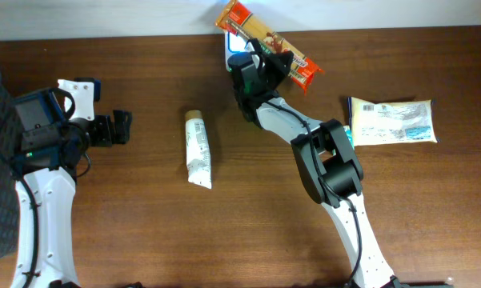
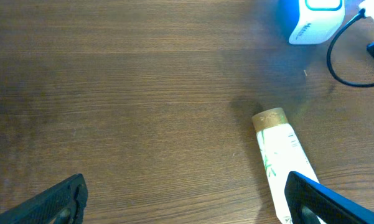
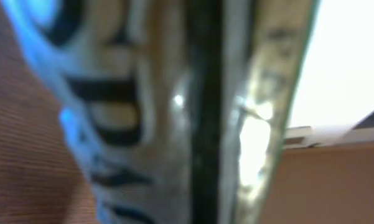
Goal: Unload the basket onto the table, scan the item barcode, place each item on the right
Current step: 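Lift the spaghetti package and hold it before the scanner, then lower the spaghetti package onto the table at right and release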
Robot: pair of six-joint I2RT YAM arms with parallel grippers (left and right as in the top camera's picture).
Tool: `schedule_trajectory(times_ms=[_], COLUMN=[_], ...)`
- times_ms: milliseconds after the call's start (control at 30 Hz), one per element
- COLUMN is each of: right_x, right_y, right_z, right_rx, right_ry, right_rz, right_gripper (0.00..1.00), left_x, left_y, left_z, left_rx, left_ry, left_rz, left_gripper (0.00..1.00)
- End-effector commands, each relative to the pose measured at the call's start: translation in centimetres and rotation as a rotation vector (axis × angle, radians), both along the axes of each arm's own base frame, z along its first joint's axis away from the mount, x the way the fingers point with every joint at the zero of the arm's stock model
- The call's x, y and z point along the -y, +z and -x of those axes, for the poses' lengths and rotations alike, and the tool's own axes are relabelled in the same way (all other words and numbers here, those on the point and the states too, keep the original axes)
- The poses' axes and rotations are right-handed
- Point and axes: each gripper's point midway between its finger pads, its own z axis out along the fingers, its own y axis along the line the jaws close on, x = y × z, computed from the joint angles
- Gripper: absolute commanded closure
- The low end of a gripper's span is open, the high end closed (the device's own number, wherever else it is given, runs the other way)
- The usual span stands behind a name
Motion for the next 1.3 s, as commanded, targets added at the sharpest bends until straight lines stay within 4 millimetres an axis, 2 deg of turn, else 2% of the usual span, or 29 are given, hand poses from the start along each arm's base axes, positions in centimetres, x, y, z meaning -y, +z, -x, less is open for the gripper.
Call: schedule_trajectory(times_ms=[0,67,133,200,333,467,533,600,667,733,833,867,900,967,1000,1067,1100,1133,1267], right_x=[0.8,0.1,-0.7,-1.0,-2.0,-3.6,-5.5,-7.3,-9.4,-11.0,-11.3,-10.6,-9.0,-5.1,-2.8,2.4,4.0,4.9,5.6], right_y=[6.5,9.0,13.2,16.7,21.6,24.7,23.3,19.5,15.2,13.8,15.1,15.6,16.2,15.5,14.6,11.3,9.1,6.4,-0.3], right_z=[0.6,1.2,2.5,3.9,6.5,8.8,9.5,10.2,12.3,14.9,19.6,20.7,21.6,22.1,22.1,22.2,22.5,23.0,24.4], right_rx=[0.149,0.188,0.251,0.287,0.29,0.311,0.23,0.076,-0.127,-0.271,-0.43,-0.477,-0.521,-0.577,-0.597,-0.619,-0.662,-0.734,-0.895], right_ry=[-0.107,-0.106,-0.112,-0.12,-0.09,-0.04,0.055,0.17,0.264,0.311,0.312,0.299,0.261,0.136,0.057,-0.165,-0.237,-0.261,-0.268], right_rz=[0.002,-0.016,-0.048,-0.065,-0.073,-0.115,-0.149,-0.256,-0.482,-0.664,-0.968,-1.05,-1.135,-1.231,-1.253,-1.287,-1.304,-1.32,-1.344], right_gripper=[0.96,0.96,0.96,0.96,0.96,0.96,0.96,0.96,0.96,0.96,0.96,0.96,0.96,0.96,0.96,0.96,0.96,0.96,0.96], left_x=[0.1,0.1,0.1,0.1,0.1,0.1,0.1,0.1,0.1,0.1,0.1,0.1,0.1,0.1,0.1,0.1,0.1,0.1,0.1], left_y=[0.3,0.3,0.3,0.3,0.3,0.3,0.3,0.3,0.3,0.3,0.3,0.3,0.3,0.3,0.3,0.3,0.3,0.3,0.3], left_z=[-0.1,-0.1,-0.1,-0.1,-0.1,-0.1,-0.1,-0.1,-0.1,-0.1,-0.1,-0.1,-0.1,-0.1,-0.1,-0.1,-0.1,-0.1,-0.1], left_rx=[0.011,0.011,0.011,0.011,0.011,0.011,0.011,0.011,0.011,0.011,0.011,0.011,0.011,0.011,0.011,0.011,0.011,0.011,0.011], left_ry=[-0.017,-0.017,-0.017,-0.017,-0.017,-0.017,-0.017,-0.017,-0.017,-0.017,-0.017,-0.017,-0.017,-0.017,-0.017,-0.017,-0.017,-0.017,-0.017], left_rz=[-0.007,-0.007,-0.007,-0.007,-0.007,-0.007,-0.006,-0.007,-0.007,-0.007,-0.007,-0.007,-0.007,-0.007,-0.007,-0.007,-0.007,-0.007,-0.006], left_gripper=[0.01,0.01,0.01,0.01,0.01,0.01,0.01,0.01,0.01,0.01,0.01,0.01,0.01,0.01,0.01,0.01,0.01,0.01,0.01])
